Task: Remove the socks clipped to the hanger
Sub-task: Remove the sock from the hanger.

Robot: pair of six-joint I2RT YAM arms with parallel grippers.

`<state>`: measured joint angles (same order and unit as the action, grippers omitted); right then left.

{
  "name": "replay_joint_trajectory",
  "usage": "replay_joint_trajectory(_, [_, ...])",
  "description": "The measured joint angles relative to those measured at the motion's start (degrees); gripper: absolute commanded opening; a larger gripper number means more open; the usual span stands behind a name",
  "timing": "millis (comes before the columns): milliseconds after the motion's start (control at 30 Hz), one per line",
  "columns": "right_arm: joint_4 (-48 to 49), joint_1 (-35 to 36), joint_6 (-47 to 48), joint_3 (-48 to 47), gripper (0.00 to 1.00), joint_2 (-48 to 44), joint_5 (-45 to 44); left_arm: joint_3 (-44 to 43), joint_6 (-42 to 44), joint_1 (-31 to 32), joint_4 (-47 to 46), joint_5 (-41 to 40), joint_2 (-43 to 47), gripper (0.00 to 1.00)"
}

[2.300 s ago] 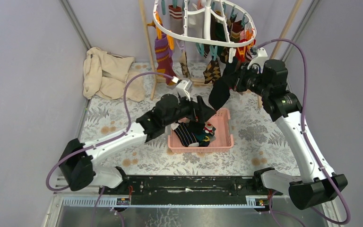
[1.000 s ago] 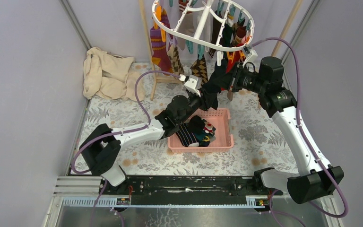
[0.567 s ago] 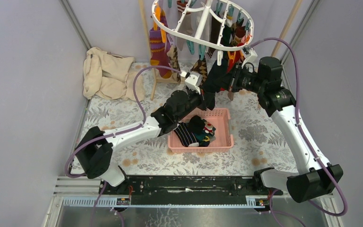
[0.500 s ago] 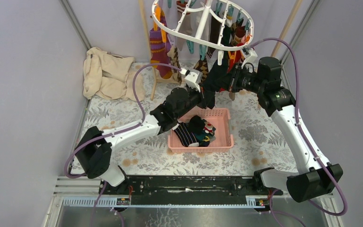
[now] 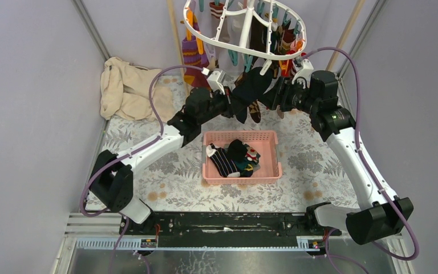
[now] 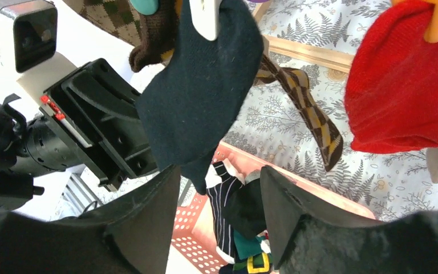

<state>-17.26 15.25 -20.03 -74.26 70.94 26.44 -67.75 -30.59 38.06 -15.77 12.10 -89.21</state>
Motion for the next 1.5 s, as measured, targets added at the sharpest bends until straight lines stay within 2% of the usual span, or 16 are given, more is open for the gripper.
replay_joint_trajectory(100, [1.84,-0.02,-0.35,0.83,0.79,-0.68,-1.01,0.0,-1.6,-1.92,0.0,3.08,-0.02,0.0])
replay_joint_trajectory(200, [5.22,-0.04,-1.36,1.7,0.81,-1.49,-1.64,0.0,-2.69,-3.45,0.07,5.73,-0.02,0.0])
replay_joint_trajectory(300, [10.4,-0.04,-3.06,3.06,0.81,-2.43,-1.81,0.0,-3.67,-4.42,0.15,8.11,0.0,0.0])
replay_joint_trajectory(567, [27.45,-0.04,-9.57,8.76,0.64,-2.99,-1.92,0.0,-6.95,-5.4,1.57,15.19,0.0,0.0])
replay_joint_trajectory(800, [37.57,-0.04,-14.38,10.75,0.63,-0.87,-3.39,0.0,-10.34,-6.19,1.68,20.76,0.09,0.0])
replay_joint_trajectory(1133, [39.12,-0.04,-15.76,10.78,0.7,1.27,-7.34,1.57,-18.1,-7.78,-2.93,27.85,0.37,0.0])
replay_joint_trajectory(1333, [39.21,-0.09,-15.82,10.8,0.69,1.36,-9.05,4.0,-24.06,-8.72,-9.2,31.36,0.37,0.0])
replay_joint_trajectory(1500, [43.45,-0.26,-16.74,11.19,0.68,2.03,-8.87,5.81,-29.27,-9.2,-14.97,34.1,0.35,0.0])
